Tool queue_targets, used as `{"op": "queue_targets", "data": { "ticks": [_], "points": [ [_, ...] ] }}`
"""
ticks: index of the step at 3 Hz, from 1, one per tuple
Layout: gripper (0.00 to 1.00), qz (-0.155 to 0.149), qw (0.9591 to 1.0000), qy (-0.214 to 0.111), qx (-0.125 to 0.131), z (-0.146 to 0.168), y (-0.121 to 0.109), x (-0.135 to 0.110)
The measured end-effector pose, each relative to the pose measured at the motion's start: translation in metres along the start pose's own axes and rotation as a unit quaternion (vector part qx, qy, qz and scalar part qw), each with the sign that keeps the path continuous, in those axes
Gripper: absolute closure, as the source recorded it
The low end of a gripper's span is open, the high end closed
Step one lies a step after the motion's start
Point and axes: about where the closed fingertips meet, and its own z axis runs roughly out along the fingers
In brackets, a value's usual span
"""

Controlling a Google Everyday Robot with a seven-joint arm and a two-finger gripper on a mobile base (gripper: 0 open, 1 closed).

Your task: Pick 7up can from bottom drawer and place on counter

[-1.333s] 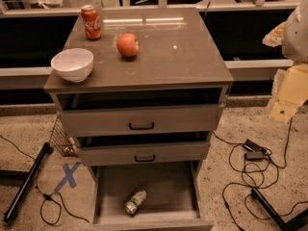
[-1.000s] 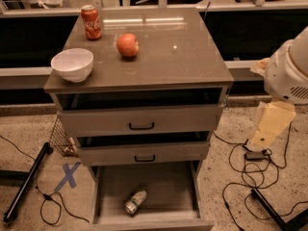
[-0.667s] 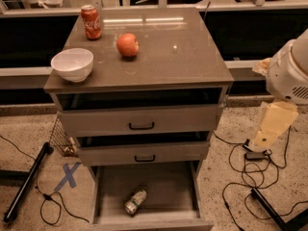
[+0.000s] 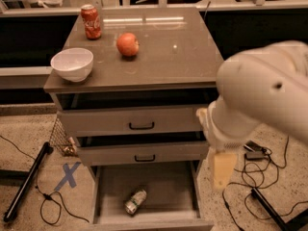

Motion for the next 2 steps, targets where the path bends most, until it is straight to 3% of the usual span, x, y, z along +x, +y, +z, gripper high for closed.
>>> {"op": "queue_targets", "data": {
  "ticks": [1, 2],
  "points": [
    [0.0, -0.052, 0.9985, -0.019, 0.006, 0.046, 0.037, 0.006],
    [0.0, -0.105, 0.9934, -0.015, 0.042, 0.054, 0.023, 0.0]
  ]
}}
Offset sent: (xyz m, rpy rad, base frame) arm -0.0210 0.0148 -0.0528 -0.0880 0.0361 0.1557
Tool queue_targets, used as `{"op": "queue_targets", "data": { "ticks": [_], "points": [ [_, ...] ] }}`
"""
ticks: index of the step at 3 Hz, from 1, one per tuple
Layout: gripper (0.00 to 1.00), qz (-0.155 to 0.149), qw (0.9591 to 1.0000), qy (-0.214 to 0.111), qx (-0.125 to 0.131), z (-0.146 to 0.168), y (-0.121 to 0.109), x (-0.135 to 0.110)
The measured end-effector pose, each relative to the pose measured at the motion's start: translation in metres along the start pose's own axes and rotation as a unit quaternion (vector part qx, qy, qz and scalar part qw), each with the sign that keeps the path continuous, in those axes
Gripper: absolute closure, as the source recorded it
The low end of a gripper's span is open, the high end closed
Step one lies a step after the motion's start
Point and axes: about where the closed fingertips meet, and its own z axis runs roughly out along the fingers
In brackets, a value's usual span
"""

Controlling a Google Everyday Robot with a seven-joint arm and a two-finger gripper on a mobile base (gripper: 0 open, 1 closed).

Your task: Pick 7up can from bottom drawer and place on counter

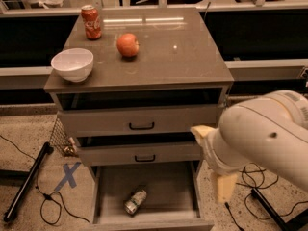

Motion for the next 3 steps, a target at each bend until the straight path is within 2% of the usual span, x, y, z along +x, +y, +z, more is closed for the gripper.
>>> {"op": "queue_targets", "data": {
  "ticks": [1, 2, 3],
  "points": [
    [0.0, -0.114, 0.9928, 0.002, -0.037, 0.061, -0.001, -0.073],
    [0.0, -0.21, 0.9767, -0.004, -0.044, 0.113, 0.014, -0.133],
    [0.0, -0.22, 0.9748, 0.004, -0.038, 0.114, 0.01, -0.135]
  ]
}}
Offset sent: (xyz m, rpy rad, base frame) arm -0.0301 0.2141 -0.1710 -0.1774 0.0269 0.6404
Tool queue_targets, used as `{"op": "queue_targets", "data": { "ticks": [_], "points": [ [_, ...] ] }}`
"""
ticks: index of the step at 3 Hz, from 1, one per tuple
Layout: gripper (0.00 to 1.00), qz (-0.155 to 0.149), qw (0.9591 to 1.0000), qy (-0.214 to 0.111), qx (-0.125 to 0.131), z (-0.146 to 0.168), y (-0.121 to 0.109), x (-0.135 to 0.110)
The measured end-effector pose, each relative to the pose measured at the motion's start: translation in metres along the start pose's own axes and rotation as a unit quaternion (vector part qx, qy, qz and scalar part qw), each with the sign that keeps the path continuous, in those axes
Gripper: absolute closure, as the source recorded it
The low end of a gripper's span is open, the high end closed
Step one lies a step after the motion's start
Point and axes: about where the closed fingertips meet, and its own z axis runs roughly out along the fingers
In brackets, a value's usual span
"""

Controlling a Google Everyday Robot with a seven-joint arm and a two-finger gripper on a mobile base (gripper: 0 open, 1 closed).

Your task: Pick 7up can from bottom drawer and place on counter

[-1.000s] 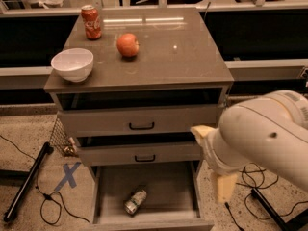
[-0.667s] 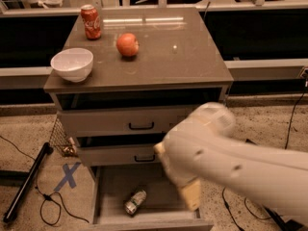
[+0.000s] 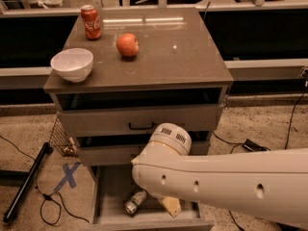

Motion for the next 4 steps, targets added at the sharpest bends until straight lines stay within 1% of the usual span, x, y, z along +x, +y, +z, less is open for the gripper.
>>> {"op": "queue_targets", "data": {
  "ticks": [1, 2, 3, 4],
  "points": [
    [0.0, -0.033, 0.9988, 0.012, -0.034, 0.012, 0.007, -0.005],
    [0.0, -0.057, 0.9974, 0.001, -0.043, 0.075, -0.002, -0.01],
    [0.0, -0.031, 0.998, -0.047, -0.029, 0.178, -0.009, -0.019],
    [0.0, -0.016, 0.9969, -0.076, 0.004, 0.227, -0.016, -0.016]
  ]
}}
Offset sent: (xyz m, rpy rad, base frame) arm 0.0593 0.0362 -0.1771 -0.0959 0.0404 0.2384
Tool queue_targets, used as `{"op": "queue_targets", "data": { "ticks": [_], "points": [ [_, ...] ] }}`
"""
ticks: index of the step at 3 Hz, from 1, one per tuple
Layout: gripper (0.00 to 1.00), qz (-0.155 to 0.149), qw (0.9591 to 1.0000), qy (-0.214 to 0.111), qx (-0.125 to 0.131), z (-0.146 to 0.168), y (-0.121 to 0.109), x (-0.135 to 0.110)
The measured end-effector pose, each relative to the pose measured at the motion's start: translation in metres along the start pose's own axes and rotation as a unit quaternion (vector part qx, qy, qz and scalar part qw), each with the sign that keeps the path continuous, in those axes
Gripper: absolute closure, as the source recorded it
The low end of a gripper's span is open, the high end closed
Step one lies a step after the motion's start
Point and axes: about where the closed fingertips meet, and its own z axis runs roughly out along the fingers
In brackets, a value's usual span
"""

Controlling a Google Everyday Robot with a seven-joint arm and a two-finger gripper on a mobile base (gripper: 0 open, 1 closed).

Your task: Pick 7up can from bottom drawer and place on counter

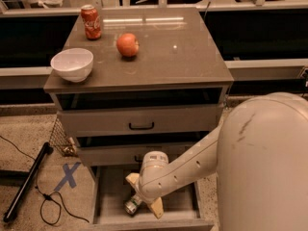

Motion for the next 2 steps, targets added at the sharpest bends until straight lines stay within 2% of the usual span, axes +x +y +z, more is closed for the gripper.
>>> {"op": "queue_targets", "data": {
  "ticks": [1, 2],
  "points": [
    [0.0, -0.027, 0.9996, 0.003, 0.004, 0.007, 0.004, -0.006],
    [0.0, -0.04, 0.9987, 0.01, 0.031, 0.01, 0.025, 0.04]
  ]
}}
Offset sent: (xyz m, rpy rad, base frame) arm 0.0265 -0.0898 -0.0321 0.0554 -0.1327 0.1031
